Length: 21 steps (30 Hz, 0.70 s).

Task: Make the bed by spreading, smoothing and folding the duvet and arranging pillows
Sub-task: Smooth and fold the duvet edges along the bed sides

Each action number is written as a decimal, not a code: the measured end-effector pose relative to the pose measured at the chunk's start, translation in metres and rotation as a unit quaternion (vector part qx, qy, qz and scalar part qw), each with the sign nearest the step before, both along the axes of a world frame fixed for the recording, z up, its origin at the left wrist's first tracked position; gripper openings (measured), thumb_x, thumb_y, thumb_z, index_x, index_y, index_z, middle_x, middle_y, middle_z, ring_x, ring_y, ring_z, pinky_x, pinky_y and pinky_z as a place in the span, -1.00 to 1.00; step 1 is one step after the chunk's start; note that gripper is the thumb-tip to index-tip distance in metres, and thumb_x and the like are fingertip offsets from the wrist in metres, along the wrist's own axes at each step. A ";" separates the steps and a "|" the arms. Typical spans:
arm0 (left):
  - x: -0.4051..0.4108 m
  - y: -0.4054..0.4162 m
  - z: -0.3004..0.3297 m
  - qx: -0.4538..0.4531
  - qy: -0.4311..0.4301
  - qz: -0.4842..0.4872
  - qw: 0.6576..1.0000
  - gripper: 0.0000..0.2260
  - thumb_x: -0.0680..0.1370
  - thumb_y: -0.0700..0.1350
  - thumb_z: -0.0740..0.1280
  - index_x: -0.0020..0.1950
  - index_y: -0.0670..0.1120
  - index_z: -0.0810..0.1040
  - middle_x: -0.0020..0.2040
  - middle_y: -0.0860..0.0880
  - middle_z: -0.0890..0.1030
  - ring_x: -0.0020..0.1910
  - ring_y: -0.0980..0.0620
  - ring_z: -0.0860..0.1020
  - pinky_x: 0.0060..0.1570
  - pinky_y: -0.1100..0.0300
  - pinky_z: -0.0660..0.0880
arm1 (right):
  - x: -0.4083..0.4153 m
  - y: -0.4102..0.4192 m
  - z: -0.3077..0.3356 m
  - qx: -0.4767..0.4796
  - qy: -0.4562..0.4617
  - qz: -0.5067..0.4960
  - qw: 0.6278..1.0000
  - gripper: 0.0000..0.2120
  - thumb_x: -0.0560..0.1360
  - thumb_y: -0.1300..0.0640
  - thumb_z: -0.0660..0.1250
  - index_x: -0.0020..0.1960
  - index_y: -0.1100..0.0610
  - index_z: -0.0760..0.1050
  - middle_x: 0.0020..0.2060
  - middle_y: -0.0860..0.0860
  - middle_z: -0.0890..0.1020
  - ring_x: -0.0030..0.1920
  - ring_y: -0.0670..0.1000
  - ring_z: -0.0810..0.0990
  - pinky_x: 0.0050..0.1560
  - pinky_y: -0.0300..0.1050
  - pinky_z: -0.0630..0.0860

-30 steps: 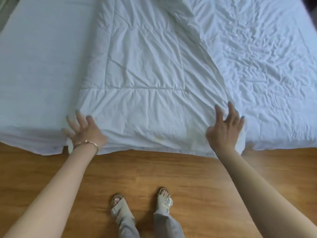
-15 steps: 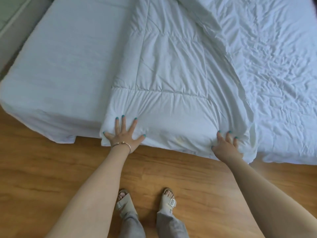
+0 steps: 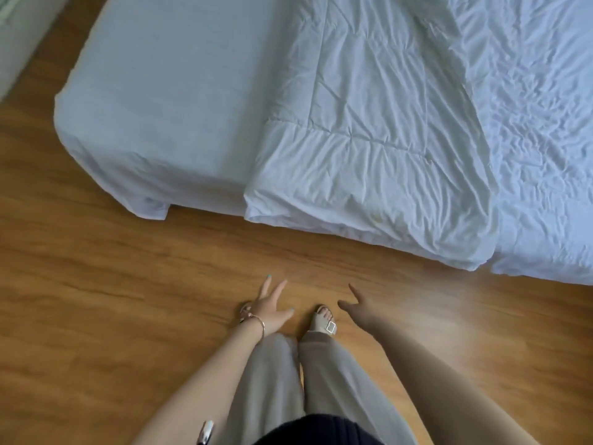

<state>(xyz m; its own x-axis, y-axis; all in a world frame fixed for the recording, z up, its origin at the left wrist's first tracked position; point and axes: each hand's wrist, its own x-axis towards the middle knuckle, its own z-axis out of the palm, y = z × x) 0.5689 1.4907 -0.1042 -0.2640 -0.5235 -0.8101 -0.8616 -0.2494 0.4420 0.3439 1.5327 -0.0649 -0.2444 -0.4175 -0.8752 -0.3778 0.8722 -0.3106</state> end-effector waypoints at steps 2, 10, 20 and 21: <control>0.011 -0.008 0.006 -0.007 -0.018 -0.006 1.000 -0.35 0.52 0.09 0.27 0.55 0.11 0.08 0.58 0.09 -0.14 0.49 -0.01 0.21 0.41 0.07 0.25 | 0.022 -0.023 0.002 -0.005 0.018 0.046 0.999 -0.32 0.57 0.08 0.31 0.57 0.17 0.06 0.52 0.13 0.19 0.51 0.12 0.20 0.40 -0.11 0.19; 0.098 -0.007 0.027 0.003 0.020 0.168 0.986 -0.44 0.57 -0.06 0.26 0.53 -0.07 0.15 0.56 -0.04 -0.01 0.48 -0.05 0.21 0.42 0.13 0.20 | 0.134 -0.082 0.019 0.020 0.052 0.231 0.971 -0.33 0.55 -0.04 0.29 0.55 0.16 0.14 0.46 0.14 0.33 0.40 0.16 0.36 0.26 -0.09 0.35; 0.247 -0.059 0.027 0.133 -0.024 0.403 0.905 -0.33 0.54 -0.01 0.27 0.56 -0.06 0.02 0.39 -0.18 0.41 0.32 -0.18 0.41 0.30 0.10 0.35 | 0.291 -0.196 0.019 0.074 0.013 0.443 0.893 -0.41 0.54 -0.10 0.24 0.49 0.14 0.28 0.43 0.11 0.37 0.39 0.13 0.38 0.35 -0.01 0.34; 0.264 -0.074 0.029 0.130 -0.024 0.416 0.899 -0.36 0.56 -0.02 0.25 0.56 -0.06 0.02 0.38 -0.18 0.41 0.31 -0.17 0.42 0.28 0.12 0.36 | 0.306 -0.218 0.017 0.076 0.017 0.471 0.879 -0.46 0.54 -0.09 0.25 0.43 0.16 0.36 0.39 0.12 0.42 0.35 0.13 0.41 0.29 -0.04 0.36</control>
